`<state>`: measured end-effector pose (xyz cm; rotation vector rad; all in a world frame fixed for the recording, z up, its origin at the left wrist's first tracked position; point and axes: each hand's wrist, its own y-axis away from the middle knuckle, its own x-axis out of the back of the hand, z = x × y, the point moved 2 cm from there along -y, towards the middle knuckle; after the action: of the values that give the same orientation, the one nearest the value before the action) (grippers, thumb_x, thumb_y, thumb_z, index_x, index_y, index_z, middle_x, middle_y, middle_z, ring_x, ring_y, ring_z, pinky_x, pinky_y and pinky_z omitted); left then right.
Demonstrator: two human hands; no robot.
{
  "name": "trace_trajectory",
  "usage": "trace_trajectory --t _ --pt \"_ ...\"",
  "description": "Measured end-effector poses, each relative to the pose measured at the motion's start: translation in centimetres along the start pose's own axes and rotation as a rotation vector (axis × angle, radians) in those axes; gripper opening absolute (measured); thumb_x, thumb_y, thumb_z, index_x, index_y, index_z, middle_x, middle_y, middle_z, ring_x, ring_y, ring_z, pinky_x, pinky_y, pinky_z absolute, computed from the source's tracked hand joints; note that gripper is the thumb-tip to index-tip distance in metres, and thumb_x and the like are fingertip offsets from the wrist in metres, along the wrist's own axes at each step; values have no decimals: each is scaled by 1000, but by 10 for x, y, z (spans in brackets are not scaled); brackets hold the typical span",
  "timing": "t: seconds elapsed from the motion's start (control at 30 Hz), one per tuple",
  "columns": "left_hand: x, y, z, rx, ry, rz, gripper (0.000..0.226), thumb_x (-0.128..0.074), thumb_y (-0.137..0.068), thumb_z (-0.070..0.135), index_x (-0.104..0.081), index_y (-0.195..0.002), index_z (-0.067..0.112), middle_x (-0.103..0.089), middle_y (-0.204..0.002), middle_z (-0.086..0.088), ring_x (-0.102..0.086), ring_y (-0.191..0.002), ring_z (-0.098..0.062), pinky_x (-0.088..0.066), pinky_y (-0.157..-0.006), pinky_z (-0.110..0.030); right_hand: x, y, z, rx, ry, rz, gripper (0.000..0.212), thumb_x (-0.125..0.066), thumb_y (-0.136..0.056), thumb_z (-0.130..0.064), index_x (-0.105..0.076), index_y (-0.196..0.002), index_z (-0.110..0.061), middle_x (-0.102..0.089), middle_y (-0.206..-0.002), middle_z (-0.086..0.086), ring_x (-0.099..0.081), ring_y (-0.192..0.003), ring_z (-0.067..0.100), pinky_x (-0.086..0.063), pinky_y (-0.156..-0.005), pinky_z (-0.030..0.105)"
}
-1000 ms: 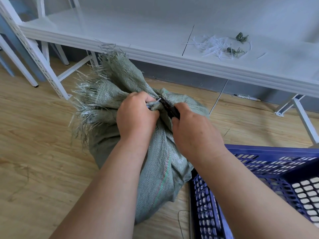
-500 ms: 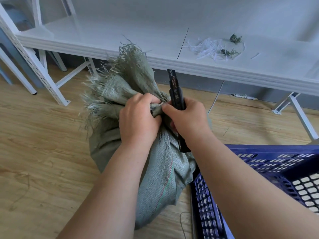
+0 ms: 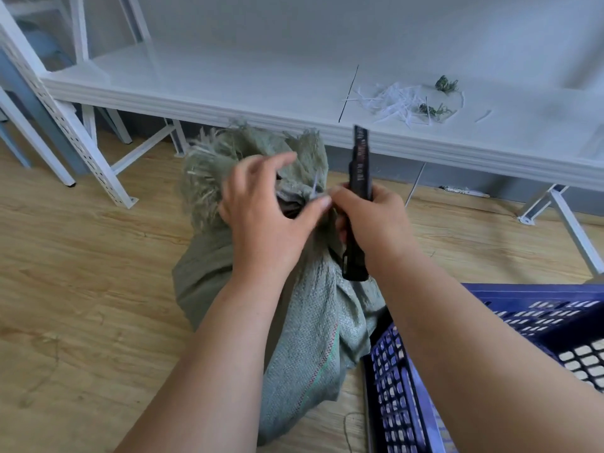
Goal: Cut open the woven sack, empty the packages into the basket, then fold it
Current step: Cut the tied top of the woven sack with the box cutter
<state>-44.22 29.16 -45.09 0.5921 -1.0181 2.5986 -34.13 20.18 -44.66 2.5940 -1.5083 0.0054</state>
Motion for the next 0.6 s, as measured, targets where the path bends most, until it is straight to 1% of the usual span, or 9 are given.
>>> trace_trajectory --t 0.07,0.1,0.17,0.23,0.3,0.4,0.47,0.53,0.6 --pt "6 -2 3 -15 127 92 24 -72 -79 32 -65 -101 23 -57 -95 7 -53 -86 -9 -44 -80 -21 6 -2 -9 -32 -189 -22 4 -65 -89 -14 -63 -86 -12 -72 -75 5 -49 -48 12 -43 -47 24" --pt "5 -2 3 1 161 44 16 -70 -83 27 -66 -98 23 -61 -90 7 -55 -80 -7 -48 -75 -21 10 -5 -13 -26 -248 -38 3 -64 -90 -13 -62 -88 -12 -74 -82 5 -50 -49 11 -42 -46 23" --pt "-2 -2 1 52 115 -143 23 -66 -88 25 -65 -110 28 -66 -103 9 -60 -92 -4 -51 -83 -22 17 -12 -21 -14 -326 -69 3 -63 -90 -11 -60 -93 -10 -75 -88 7 -50 -52 10 -41 -45 22" --pt "-10 1 -3 107 25 -294 44 -65 -89 29 -52 -131 32 -56 -131 13 -51 -119 -5 -39 -99 -20 24 -16 -24 -16 -389 -40 4 -63 -90 -10 -59 -91 -12 -74 -88 7 -49 -52 10 -40 -45 21" --pt "-11 4 -2 155 27 -318 53 -65 -89 30 -45 -138 31 -45 -142 14 -39 -131 -5 -27 -102 -18 37 -23 -28 -16 -481 49 6 -65 -89 -11 -59 -88 -14 -70 -84 7 -48 -52 11 -41 -45 22" --pt "-13 -4 11 155 34 -208 44 -64 -89 27 -53 -132 27 -48 -138 10 -39 -130 -6 -24 -103 -17 55 -38 -37 4 -560 95 6 -64 -89 -11 -60 -88 -15 -70 -84 4 -49 -53 10 -41 -44 20" --pt "-22 -19 28 168 97 -174 36 -63 -90 25 -57 -126 26 -54 -130 10 -47 -123 -9 -32 -103 -21 60 -45 -44 20 -509 69 5 -64 -89 -12 -60 -90 -16 -73 -88 3 -50 -54 9 -42 -46 20" --pt "-40 -40 47 194 228 -243 34 -60 -92 21 -57 -126 24 -60 -123 10 -55 -110 -7 -42 -96 -22 62 -50 -47 44 -450 53 6 -63 -90 -12 -59 -91 -16 -75 -89 3 -50 -53 9 -42 -47 21" --pt "-58 -56 62 230 290 -385 35 -57 -94 21 -55 -129 24 -63 -118 11 -58 -102 -6 -44 -86 -21 65 -53 -47 59 -398 57 6 -63 -89 -11 -59 -89 -15 -75 -89 4 -49 -53 10 -41 -47 22"
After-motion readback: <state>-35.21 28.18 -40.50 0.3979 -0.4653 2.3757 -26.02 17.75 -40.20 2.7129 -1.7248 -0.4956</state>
